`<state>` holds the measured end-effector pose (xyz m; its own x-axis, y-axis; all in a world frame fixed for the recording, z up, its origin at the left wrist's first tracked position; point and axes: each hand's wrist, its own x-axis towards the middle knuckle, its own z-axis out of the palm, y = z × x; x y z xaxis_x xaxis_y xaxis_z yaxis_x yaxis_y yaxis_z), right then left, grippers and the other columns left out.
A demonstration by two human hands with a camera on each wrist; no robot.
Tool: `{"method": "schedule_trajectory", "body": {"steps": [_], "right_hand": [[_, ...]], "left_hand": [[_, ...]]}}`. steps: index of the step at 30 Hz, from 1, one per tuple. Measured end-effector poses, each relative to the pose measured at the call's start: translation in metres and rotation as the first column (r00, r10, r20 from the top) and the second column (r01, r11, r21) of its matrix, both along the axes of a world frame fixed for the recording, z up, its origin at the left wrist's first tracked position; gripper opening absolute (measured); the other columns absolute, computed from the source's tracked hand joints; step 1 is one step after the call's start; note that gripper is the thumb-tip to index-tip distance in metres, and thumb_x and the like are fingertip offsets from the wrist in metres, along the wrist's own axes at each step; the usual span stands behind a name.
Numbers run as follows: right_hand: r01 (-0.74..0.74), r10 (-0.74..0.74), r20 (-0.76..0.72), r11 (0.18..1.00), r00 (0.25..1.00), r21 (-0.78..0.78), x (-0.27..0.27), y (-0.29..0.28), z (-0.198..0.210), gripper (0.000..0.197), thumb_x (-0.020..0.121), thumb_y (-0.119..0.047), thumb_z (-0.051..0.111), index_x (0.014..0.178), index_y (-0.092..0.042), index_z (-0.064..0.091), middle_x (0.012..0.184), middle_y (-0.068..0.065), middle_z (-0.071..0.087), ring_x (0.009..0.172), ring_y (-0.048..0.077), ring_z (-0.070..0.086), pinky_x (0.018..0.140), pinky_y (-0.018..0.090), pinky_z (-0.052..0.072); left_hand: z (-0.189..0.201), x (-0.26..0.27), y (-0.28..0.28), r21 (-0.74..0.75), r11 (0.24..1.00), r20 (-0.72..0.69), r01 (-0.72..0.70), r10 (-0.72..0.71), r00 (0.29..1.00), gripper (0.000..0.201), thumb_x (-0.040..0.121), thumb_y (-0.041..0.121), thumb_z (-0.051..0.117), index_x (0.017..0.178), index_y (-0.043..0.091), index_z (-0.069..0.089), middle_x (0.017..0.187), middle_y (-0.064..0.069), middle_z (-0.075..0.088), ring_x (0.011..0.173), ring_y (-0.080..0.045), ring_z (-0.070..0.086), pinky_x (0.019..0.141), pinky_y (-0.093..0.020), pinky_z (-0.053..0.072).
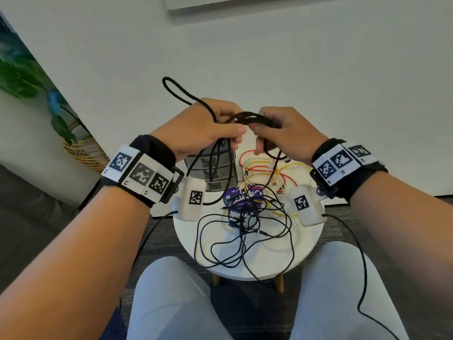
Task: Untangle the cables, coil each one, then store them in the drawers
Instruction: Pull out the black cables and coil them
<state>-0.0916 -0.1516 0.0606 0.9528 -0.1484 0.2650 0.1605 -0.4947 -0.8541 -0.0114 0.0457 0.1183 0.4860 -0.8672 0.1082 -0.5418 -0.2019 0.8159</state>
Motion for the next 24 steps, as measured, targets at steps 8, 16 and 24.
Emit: {"method": "schedule_trajectory", "body": {"steps": [8,16,24], "right_hand": [[0.239,-0.277,0.111,0.932,0.955,0.273,0.010,-0.017,0.032,0.017,0.087,-0.018,0.073,0.074,-0.016,0.064,0.049,-0.002,0.044,0.037,0.016,0.040,0.057,0.041,0.041],[0.324,-0.440,0.163,0.823,0.883,0.466,0.023,-0.041,0.052,0.017,0.082,-0.001,0.058,0.075,-0.015,0.065,0.049,-0.007,0.048,0.040,0.013,0.037,0.051,0.029,0.042],[0.397,-0.572,0.074,0.650,0.817,0.648,0.030,-0.072,0.000,0.017,0.085,0.001,0.047,0.077,-0.010,0.058,0.063,0.000,0.060,0.043,0.015,0.030,0.048,0.028,0.040]], "left_hand": [[-0.017,0.012,-0.030,-0.075,0.984,0.011,-0.160,0.161,0.987,0.024,0.096,0.028,0.068,0.113,0.011,0.071,0.114,-0.010,0.073,0.111,-0.023,0.066,0.105,-0.044,0.050],[-0.021,0.028,-0.056,-0.166,0.945,-0.133,-0.283,0.263,0.956,0.031,0.101,0.040,0.058,0.125,0.023,0.064,0.113,0.004,0.075,0.110,-0.011,0.069,0.106,-0.048,0.049],[-0.036,0.047,-0.078,-0.049,0.934,-0.209,-0.355,0.338,0.918,0.023,0.106,0.029,0.051,0.117,0.014,0.064,0.105,-0.004,0.076,0.092,-0.019,0.075,0.080,-0.033,0.058]]}}
